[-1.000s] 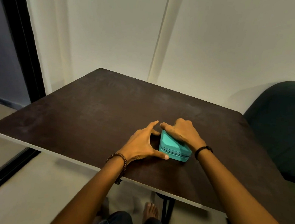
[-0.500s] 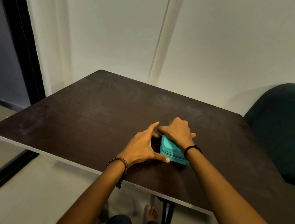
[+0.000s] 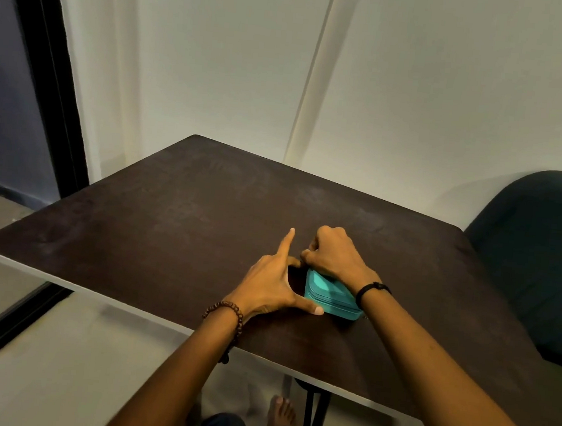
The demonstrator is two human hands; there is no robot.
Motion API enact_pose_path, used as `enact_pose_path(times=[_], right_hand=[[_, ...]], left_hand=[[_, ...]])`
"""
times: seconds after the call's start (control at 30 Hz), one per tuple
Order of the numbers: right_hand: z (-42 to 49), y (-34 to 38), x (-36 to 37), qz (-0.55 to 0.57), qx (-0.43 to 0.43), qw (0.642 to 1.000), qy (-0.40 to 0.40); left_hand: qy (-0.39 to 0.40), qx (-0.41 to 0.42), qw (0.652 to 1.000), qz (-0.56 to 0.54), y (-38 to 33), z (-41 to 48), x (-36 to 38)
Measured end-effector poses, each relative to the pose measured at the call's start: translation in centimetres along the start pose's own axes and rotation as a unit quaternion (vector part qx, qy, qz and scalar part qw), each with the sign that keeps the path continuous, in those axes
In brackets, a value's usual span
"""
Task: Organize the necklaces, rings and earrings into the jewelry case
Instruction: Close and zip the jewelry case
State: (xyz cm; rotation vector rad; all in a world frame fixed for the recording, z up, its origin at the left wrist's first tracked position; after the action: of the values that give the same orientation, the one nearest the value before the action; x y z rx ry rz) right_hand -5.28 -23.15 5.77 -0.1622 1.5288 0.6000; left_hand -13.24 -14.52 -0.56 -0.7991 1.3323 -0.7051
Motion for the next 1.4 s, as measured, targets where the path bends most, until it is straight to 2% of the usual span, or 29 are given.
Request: enact_pose_path(times=[0.27, 0.47, 0.67, 0.77, 0.93, 1.13, 1.27, 1.4], right_hand=[[-1.4, 1.5, 0.0, -0.102, -0.08, 0.991, 0.03], [-3.5, 1.8, 0.4, -0.177, -0.122, 0.976, -0.005], [-6.3, 1.8, 0.7, -0.175, -0.16, 0.971, -0.041], [-7.6, 1.4, 0.9, -0.158, -0.182, 0.97, -0.023], [-9.5, 0.6, 0.3, -0.157, -0.221, 0.962, 0.008], [-11.0, -0.2, -0.4, -0.221, -0.246, 0.943, 0.023], [-11.5, -0.3, 0.7, -0.175, -0.225, 0.958, 0.033], [-11.7, -1.6, 0.6, -0.023, -0.168, 0.985, -0.006]], left_hand=[[-0.001, -0.006, 1.0, -0.008, 0.5, 0.4, 0.1], [0.007, 0.011, 1.0, -0.011, 0.1, 0.2, 0.0], [-0.025, 0.052, 0.998, 0.024, 0.6, 0.5, -0.1], [-0.028, 0.056, 0.996, 0.071, 0.5, 0.5, -0.2], [-0.022, 0.096, 0.992, 0.077, 0.4, 0.4, 0.0], [-0.02, 0.092, 0.993, 0.076, 0.3, 0.4, 0.1], [-0.026, 0.095, 0.992, 0.082, 0.4, 0.4, 0.1], [-0.008, 0.108, 0.987, 0.116, 0.3, 0.4, 0.4]])
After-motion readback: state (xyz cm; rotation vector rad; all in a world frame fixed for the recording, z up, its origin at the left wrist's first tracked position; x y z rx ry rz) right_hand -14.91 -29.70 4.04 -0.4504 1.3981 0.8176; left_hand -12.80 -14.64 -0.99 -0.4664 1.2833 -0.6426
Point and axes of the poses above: each hand's wrist, its own z-axis towards the middle knuckle, its own x-axis out of the palm, y = z × x, the point moved 5 cm from there along z, towards the middle knuckle, and after that the axes turned 2 degrees about -y, right-handed, at the moved point
